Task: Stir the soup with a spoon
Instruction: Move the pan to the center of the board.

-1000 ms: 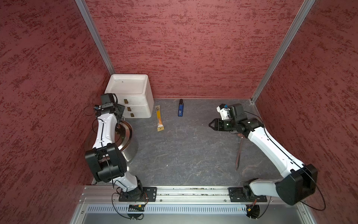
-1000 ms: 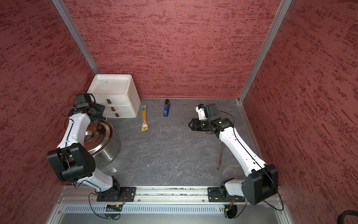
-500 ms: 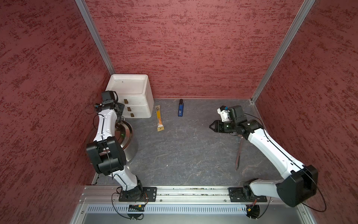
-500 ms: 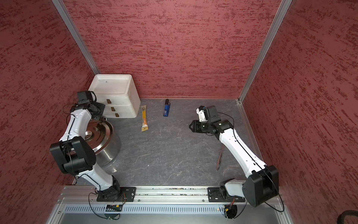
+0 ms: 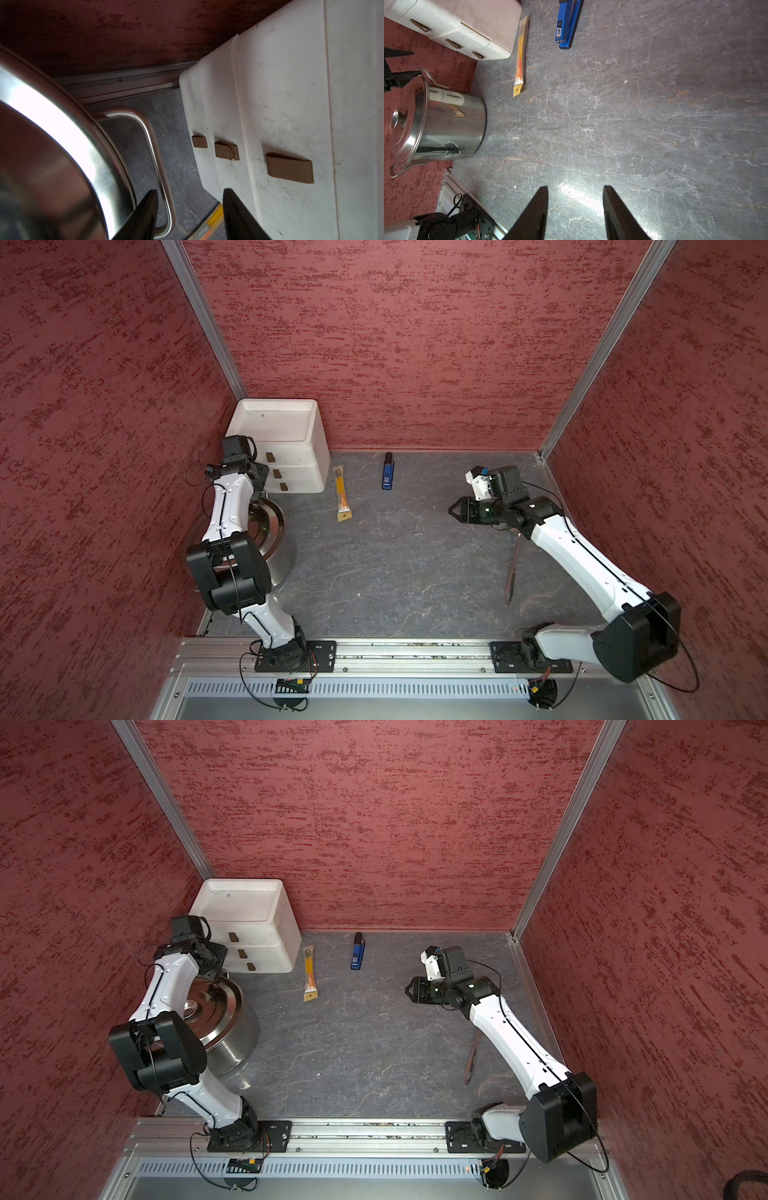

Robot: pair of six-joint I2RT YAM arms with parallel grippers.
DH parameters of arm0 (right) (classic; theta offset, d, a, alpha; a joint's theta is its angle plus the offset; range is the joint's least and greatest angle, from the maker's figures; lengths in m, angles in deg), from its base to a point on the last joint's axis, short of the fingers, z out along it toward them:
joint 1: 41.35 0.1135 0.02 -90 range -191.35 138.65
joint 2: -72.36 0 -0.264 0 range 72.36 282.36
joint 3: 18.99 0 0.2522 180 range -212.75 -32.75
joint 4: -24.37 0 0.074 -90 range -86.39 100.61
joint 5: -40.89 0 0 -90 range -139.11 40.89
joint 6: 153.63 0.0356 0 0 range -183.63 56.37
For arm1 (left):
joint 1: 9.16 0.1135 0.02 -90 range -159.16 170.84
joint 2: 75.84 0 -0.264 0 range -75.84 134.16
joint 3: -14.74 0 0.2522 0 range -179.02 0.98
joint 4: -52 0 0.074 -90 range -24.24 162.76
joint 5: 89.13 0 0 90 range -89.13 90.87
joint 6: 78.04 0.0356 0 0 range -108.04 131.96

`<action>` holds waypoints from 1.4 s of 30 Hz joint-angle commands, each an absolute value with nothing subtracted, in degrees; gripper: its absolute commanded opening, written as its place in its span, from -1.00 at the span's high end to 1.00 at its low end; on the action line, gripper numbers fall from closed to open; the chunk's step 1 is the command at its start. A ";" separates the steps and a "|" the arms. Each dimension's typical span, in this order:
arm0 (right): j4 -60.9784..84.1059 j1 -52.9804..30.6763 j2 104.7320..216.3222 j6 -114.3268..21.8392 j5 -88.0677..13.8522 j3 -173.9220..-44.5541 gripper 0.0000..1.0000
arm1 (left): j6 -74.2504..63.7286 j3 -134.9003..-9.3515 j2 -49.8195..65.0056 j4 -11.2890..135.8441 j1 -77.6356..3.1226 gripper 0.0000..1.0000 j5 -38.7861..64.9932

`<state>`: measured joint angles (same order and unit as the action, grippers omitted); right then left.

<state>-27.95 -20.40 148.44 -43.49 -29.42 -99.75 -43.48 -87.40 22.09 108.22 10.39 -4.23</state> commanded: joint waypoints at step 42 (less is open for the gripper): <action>-13.31 -21.99 151.89 -42.14 -28.93 -92.73 0.19 | -36.17 -85.74 6.53 137.08 -17.50 1.00 5.10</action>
